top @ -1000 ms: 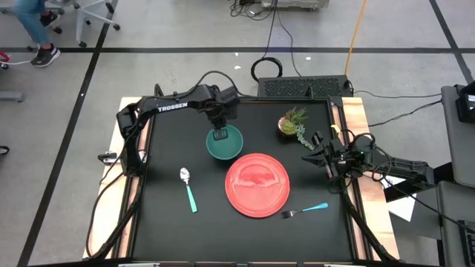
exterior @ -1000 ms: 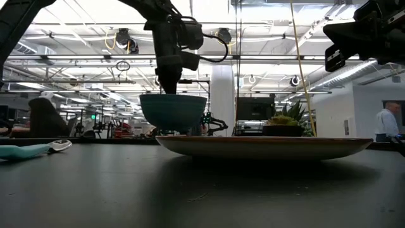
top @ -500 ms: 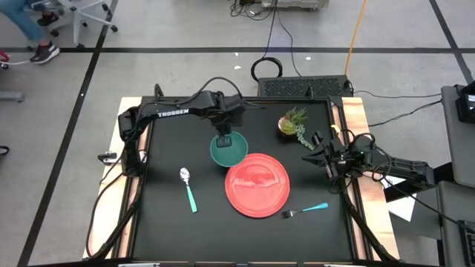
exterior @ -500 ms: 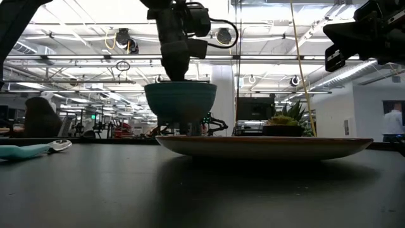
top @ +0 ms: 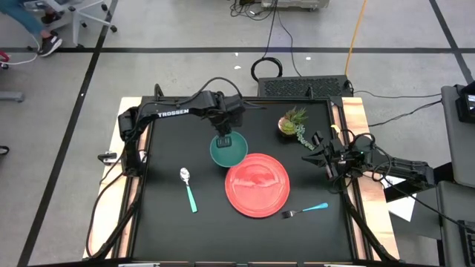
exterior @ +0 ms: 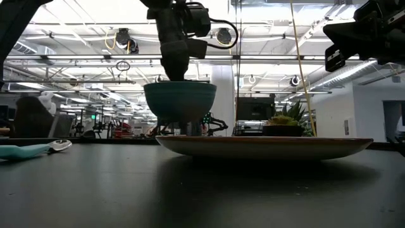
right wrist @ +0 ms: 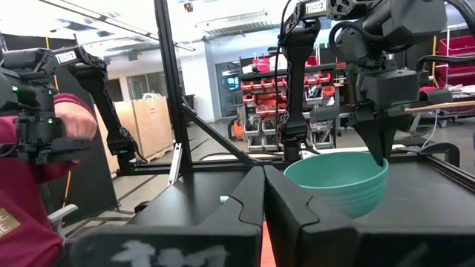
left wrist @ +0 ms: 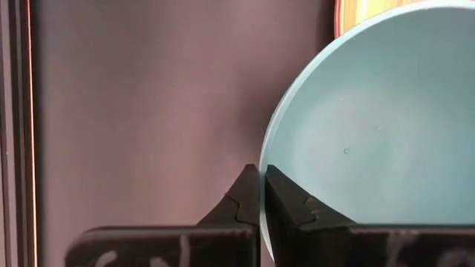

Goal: Set table place
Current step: Put the green bowl on the orange plate

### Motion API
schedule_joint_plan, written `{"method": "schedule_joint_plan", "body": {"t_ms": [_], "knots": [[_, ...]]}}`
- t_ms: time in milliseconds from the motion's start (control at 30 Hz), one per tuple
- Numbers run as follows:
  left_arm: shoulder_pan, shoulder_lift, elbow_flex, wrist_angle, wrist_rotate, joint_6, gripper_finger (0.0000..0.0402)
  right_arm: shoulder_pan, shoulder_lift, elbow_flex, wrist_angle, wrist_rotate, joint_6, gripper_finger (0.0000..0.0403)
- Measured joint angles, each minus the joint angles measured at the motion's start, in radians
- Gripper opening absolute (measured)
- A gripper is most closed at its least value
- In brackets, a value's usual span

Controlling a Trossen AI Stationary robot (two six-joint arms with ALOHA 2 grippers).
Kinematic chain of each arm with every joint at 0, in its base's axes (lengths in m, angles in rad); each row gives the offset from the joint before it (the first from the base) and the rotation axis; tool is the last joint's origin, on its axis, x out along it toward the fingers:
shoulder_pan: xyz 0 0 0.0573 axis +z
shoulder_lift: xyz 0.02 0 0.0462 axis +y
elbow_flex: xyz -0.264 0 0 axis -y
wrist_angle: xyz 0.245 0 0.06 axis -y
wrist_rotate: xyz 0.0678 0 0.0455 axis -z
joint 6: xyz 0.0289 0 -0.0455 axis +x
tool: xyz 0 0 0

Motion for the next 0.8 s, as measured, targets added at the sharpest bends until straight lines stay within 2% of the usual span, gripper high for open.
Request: {"method": "schedule_joint_plan", "body": {"t_ms": [300, 567, 800], "knots": [[-0.013, -0.001, 0.062, -0.124, -0.030, -0.013, 0.0005, 0.000, 0.000, 0.000, 0.000, 0.000, 0.000, 0.0000], [-0.031, -0.002, 0.143, -0.132, 0.054, -0.010, 0.0004, 0.000, 0.000, 0.000, 0.000, 0.000, 0.000, 0.0000], [-0.034, 0.000, 0.146, -0.139, 0.059, -0.019, 0.0004, 0.000, 0.000, 0.000, 0.000, 0.000, 0.000, 0.0000]]}}
